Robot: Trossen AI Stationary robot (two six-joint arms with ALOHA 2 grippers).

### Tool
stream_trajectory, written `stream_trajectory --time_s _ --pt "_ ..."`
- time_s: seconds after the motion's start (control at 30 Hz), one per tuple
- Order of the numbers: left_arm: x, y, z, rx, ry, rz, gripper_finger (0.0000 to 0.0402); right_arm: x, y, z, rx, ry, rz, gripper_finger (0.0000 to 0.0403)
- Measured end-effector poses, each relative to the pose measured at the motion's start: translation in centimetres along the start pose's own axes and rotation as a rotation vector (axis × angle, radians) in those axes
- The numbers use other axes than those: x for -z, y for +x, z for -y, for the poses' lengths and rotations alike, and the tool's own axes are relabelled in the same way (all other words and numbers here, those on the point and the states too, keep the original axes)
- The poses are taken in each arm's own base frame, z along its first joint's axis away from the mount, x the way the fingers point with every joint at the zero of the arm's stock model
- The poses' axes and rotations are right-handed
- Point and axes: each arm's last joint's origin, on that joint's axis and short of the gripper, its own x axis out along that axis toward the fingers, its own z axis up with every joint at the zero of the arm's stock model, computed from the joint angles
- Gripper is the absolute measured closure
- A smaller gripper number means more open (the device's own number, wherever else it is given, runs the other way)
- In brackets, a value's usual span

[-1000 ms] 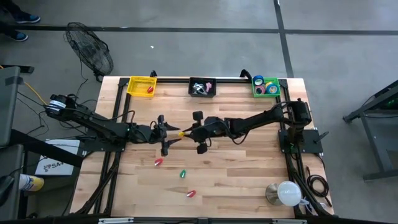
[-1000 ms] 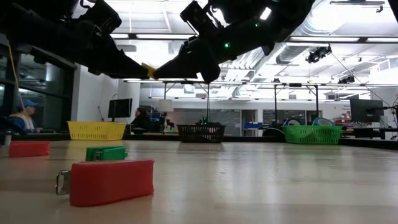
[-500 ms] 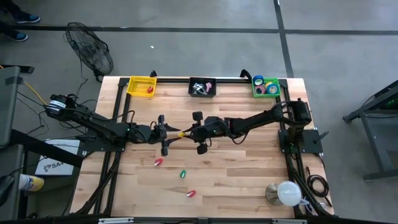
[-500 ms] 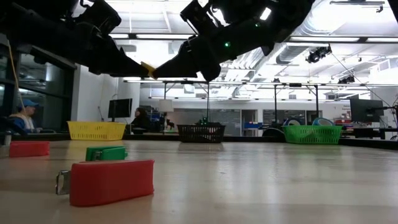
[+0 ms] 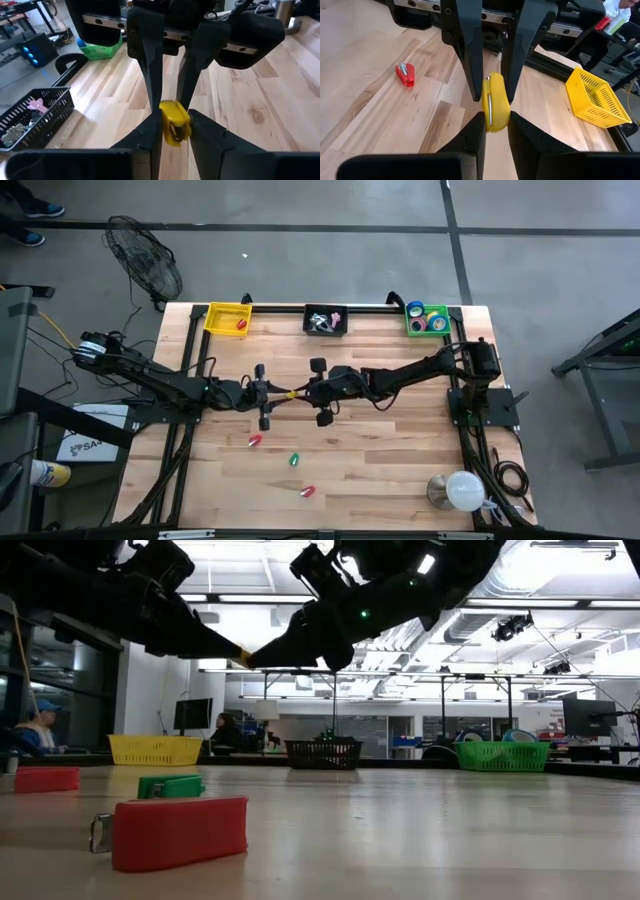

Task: Pick and place Stapler, Stapler remover, tape
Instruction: Put the yellow stapler into the yellow bin

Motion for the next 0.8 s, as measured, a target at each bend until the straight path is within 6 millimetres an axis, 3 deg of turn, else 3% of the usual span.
stream_trajectory --time_s 0.8 --pt "0.1 0.0 -0.02 -0.008 0.001 -0.011 0.0327 0.04 0.02 0.01 0.003 0.001 0.0 0.0341"
